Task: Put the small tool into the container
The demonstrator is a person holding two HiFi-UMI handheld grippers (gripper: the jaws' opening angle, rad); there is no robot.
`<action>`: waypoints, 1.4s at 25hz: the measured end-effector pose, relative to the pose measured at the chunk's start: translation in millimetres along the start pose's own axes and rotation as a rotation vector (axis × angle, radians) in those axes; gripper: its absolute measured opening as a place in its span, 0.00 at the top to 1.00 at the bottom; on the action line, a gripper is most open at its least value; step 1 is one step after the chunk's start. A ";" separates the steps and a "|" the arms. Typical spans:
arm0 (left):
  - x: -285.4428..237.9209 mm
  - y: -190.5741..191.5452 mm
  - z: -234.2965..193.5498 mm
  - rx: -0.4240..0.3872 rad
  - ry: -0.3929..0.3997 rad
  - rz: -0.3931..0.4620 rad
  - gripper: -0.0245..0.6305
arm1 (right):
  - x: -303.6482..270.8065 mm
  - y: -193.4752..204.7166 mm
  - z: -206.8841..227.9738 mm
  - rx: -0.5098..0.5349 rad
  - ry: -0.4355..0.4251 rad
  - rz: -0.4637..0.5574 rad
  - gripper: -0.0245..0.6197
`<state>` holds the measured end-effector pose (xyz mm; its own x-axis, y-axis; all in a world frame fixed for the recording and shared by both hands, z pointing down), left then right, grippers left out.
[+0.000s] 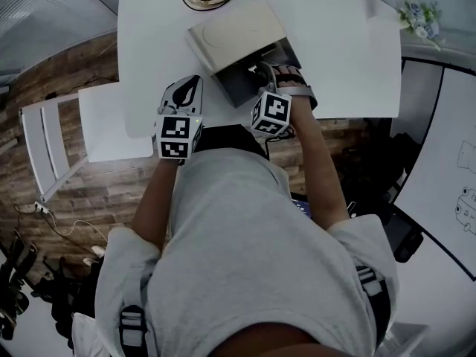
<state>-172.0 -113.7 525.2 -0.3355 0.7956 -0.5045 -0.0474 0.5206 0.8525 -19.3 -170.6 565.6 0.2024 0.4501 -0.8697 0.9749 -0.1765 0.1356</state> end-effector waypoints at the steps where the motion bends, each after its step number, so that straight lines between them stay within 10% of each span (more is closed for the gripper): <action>1: 1.0 -0.1 0.7 -0.002 0.004 0.001 0.93 | 2.2 -0.5 -1.1 -0.023 -0.004 0.004 0.73; 22: 4.3 -12.3 51.1 -0.032 0.227 0.024 0.93 | 99.5 -8.0 -9.8 -1.106 0.116 0.393 0.92; 35: 13.8 -28.3 87.3 -0.026 0.067 0.048 0.93 | 147.6 33.9 11.1 -1.237 0.174 0.640 0.92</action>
<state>-93.1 -90.4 482.2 -0.3998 0.7967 -0.4533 -0.0536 0.4734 0.8792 42.6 -120.0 436.6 0.5564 0.7032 -0.4426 0.1413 0.4448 0.8844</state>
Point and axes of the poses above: the fingertips, and each gripper's own axes: x backward along the fingers, z to its right, y out of its underside, the point moved 3 cm from there along x, backward along the fingers, and after that the axes turned 6 degrees about -x, right-handed, at the moved point
